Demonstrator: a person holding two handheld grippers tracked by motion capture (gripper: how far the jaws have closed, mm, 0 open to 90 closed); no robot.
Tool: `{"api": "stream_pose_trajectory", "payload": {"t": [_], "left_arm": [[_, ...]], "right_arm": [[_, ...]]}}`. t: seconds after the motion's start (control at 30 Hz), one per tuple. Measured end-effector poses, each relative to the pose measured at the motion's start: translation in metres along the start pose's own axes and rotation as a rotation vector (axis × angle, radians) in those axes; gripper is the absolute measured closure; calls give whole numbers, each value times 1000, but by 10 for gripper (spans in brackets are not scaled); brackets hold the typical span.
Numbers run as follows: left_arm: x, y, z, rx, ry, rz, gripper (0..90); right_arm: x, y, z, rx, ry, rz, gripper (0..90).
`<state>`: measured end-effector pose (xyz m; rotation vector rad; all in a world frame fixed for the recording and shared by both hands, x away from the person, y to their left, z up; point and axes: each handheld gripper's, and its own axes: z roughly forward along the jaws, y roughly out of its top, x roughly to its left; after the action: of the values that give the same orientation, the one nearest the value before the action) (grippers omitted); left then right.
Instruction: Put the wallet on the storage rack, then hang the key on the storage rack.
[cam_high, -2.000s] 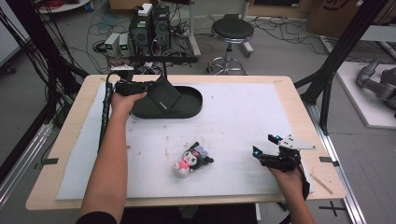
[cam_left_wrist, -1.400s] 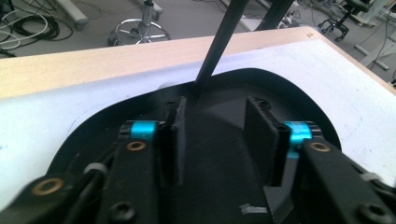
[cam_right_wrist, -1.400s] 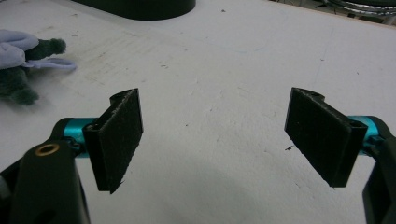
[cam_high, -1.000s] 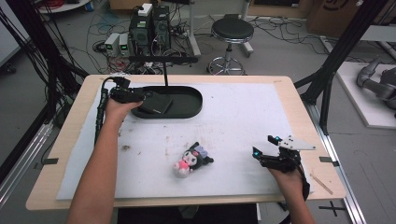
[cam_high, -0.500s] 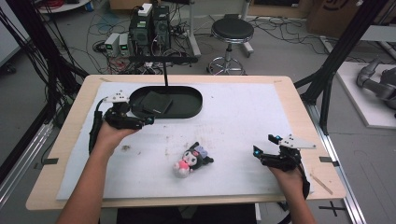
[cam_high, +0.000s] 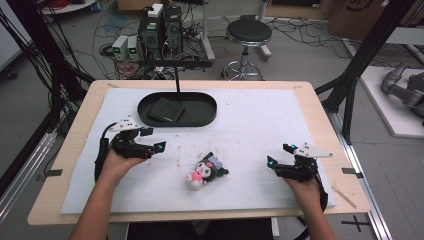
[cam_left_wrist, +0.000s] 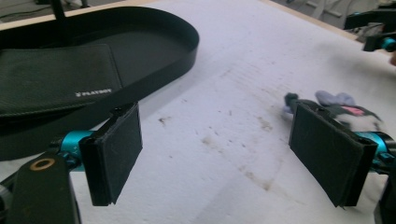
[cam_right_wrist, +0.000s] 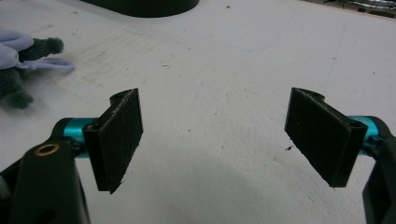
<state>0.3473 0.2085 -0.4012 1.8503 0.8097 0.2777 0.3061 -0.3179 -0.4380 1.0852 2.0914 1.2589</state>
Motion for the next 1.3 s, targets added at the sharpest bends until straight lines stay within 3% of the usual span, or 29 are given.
{"api": "stream_pose_trajectory", "payload": {"t": [0.3,0.9,1.03,1.3], "left_arm": [[-6,5,-5,-24,-32,20,172],[-16,3,0,-3,-55,27,173],[-27,8,2,-2,-70,36,172],[-61,12,30,88,-148,91,171]], "right_arm": [[-1,-1,1,7,-17,7,198],[-2,-1,0,7,-21,4,198],[-3,0,0,3,-25,0,197],[-1,0,2,9,-30,1,198]]}}
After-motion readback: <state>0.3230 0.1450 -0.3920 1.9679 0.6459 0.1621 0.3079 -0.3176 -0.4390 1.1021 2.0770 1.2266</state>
